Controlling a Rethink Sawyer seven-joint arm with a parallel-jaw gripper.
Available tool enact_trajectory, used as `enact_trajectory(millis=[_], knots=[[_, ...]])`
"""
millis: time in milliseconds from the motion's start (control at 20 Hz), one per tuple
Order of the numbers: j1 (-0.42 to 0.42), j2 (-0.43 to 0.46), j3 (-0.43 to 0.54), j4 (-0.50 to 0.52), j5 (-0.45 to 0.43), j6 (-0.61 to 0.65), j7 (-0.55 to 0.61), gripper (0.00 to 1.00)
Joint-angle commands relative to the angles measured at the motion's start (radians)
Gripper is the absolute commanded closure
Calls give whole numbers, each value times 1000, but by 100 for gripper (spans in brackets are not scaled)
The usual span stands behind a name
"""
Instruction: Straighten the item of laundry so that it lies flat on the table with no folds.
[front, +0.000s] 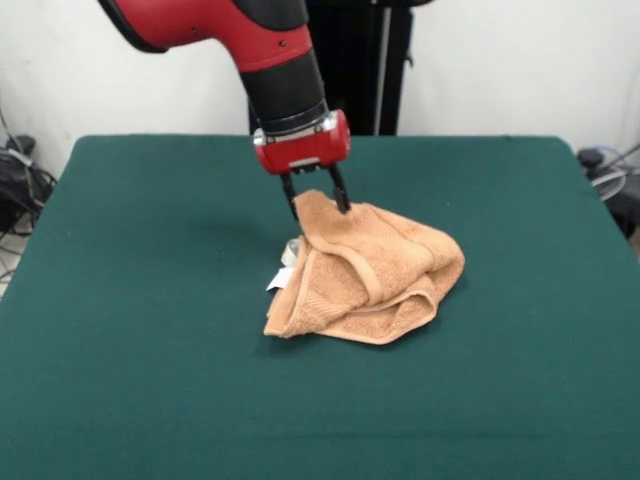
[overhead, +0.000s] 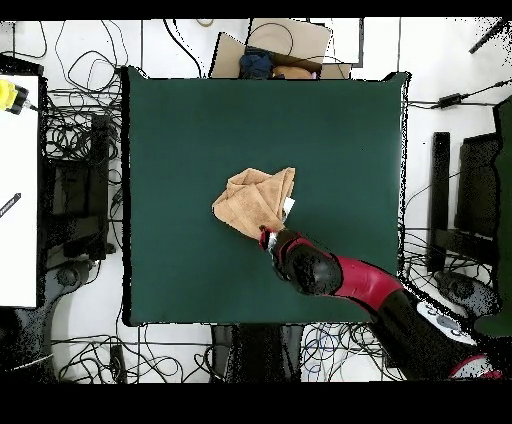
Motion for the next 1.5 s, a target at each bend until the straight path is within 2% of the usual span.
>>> enact_trajectory(millis=[50,300,900,1500], knots=[[11,24,74,-47,-4,95,50,0],[2,-57,80,23,18,112,79,0],[-35,-119,122,66,47,177,83,0],[-43,-51,97,46,-2,98,89,0]])
